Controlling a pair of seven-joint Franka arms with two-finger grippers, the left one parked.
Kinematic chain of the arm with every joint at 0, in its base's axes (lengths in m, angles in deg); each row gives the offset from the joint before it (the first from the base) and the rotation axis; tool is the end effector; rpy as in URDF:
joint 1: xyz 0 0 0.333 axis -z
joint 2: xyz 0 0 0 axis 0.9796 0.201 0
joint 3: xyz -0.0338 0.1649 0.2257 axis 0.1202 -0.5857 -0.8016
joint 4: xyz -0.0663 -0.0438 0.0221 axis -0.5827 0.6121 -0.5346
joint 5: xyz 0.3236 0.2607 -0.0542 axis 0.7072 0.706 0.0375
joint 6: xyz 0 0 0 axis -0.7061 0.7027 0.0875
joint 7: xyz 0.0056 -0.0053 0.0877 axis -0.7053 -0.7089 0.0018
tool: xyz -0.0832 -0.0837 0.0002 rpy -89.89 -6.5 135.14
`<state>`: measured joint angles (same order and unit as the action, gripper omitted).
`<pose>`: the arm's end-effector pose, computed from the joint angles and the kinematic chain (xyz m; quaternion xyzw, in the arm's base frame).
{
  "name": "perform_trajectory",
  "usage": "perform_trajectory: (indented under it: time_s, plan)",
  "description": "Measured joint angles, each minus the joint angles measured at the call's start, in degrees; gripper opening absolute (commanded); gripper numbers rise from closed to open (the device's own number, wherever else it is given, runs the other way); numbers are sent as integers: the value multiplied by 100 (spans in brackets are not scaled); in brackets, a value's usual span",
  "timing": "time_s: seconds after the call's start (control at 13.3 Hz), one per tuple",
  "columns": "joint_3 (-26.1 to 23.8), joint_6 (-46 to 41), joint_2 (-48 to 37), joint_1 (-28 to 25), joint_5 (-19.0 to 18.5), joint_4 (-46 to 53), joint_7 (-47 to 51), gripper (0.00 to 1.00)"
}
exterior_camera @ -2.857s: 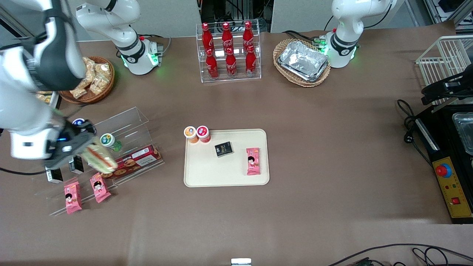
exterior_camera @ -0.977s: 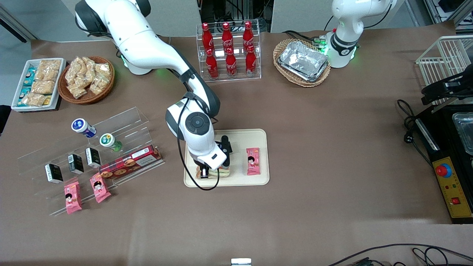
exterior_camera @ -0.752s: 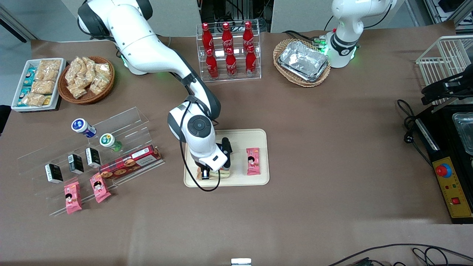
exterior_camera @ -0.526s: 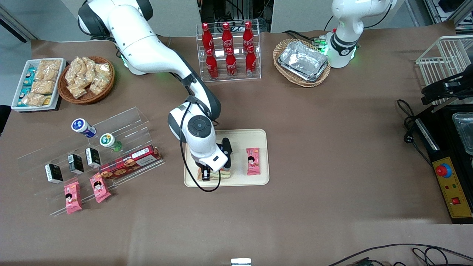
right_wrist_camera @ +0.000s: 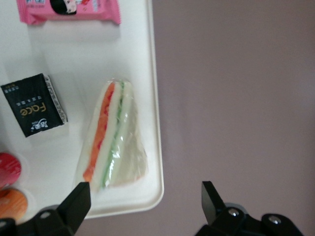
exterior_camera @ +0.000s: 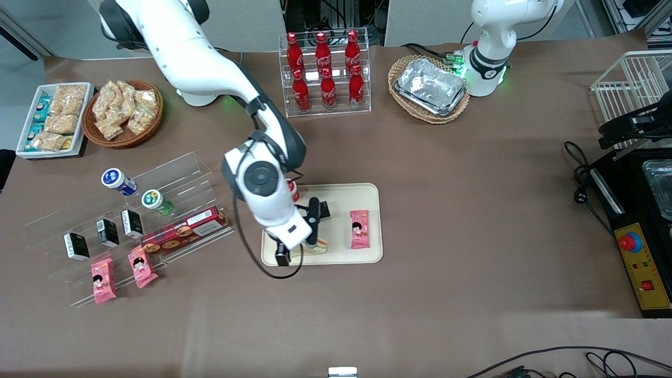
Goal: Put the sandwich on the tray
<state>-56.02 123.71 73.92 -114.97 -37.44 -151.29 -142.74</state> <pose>0.6347 0.3710 0.2727 0.7343 0.6752 0.0490 0.0504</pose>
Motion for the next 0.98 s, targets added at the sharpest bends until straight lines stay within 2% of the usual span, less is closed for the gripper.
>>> perform_trajectory:
  time_s: [0.23,0.38,0.75,0.98]
  plan:
    - [21,-548,-460,441,481,31,5,100]
    - [38,-859,-699,737,630,31,81,100]
    - [71,-1499,-1152,1234,666,170,1429,100]
    - [272,-1724,-1374,1320,667,291,2288,100]
